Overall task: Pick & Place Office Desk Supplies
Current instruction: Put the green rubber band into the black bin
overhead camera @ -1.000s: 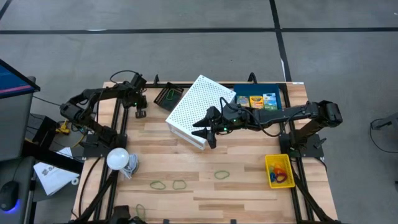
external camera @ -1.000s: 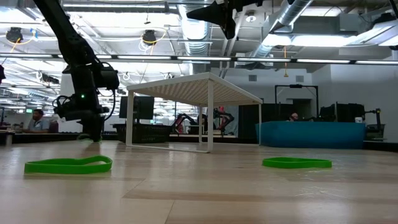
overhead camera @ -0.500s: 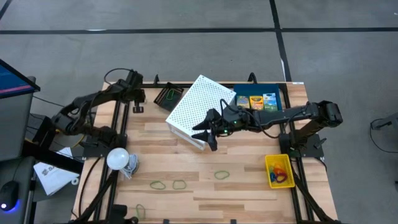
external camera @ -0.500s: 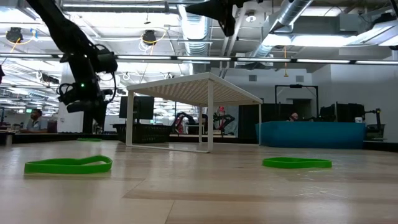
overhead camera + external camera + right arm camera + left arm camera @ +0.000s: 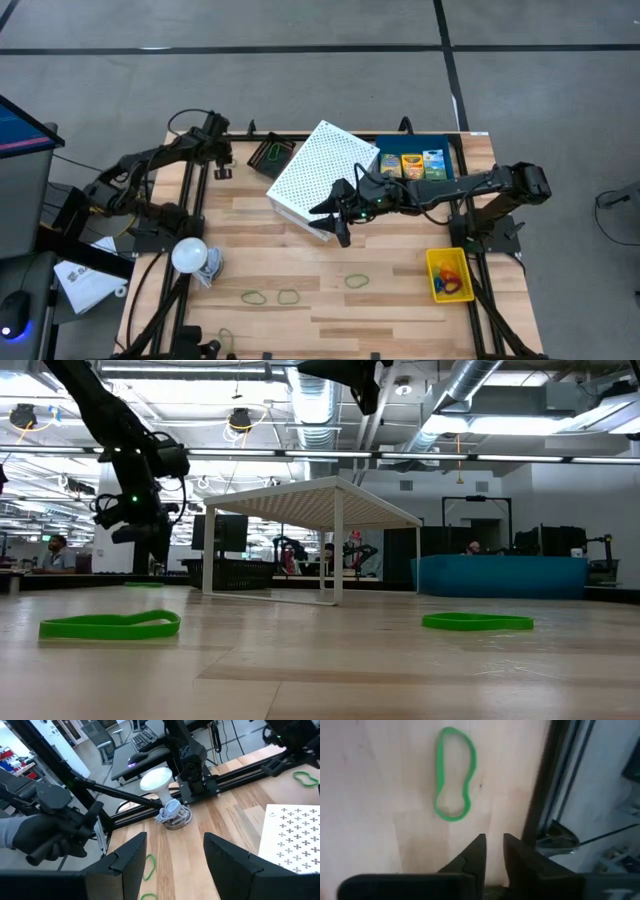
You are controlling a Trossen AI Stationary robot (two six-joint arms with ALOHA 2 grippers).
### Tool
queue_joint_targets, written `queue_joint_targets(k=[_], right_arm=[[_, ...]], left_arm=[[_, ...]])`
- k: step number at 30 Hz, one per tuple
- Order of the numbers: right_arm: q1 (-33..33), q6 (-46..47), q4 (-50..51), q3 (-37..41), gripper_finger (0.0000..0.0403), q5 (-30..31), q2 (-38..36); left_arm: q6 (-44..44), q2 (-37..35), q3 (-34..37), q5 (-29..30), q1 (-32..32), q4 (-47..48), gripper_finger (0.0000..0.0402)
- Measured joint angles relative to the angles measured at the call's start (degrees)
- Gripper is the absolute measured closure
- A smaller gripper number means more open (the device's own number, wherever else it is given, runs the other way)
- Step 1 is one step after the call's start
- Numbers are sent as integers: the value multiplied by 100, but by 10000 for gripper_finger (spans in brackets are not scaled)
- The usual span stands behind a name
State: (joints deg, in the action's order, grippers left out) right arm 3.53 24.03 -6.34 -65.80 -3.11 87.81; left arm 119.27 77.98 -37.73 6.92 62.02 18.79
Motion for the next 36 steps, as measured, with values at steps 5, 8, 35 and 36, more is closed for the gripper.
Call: queue_joint_targets(k=[5, 8, 35, 36], right_arm=[[-66, 0, 1, 0, 210, 2, 0], [-114, 38, 12, 0, 210, 1, 0], [-421, 510, 440, 0, 210, -590, 0], [-433, 514, 423, 0, 210, -590, 0]], left_arm=[[5, 398, 4, -477, 0, -32, 298], [-25, 649, 2, -619, 0, -296, 271], [1670, 425, 2, -983, 195, -15, 240], [1662, 330, 2, -965, 220, 131, 239]])
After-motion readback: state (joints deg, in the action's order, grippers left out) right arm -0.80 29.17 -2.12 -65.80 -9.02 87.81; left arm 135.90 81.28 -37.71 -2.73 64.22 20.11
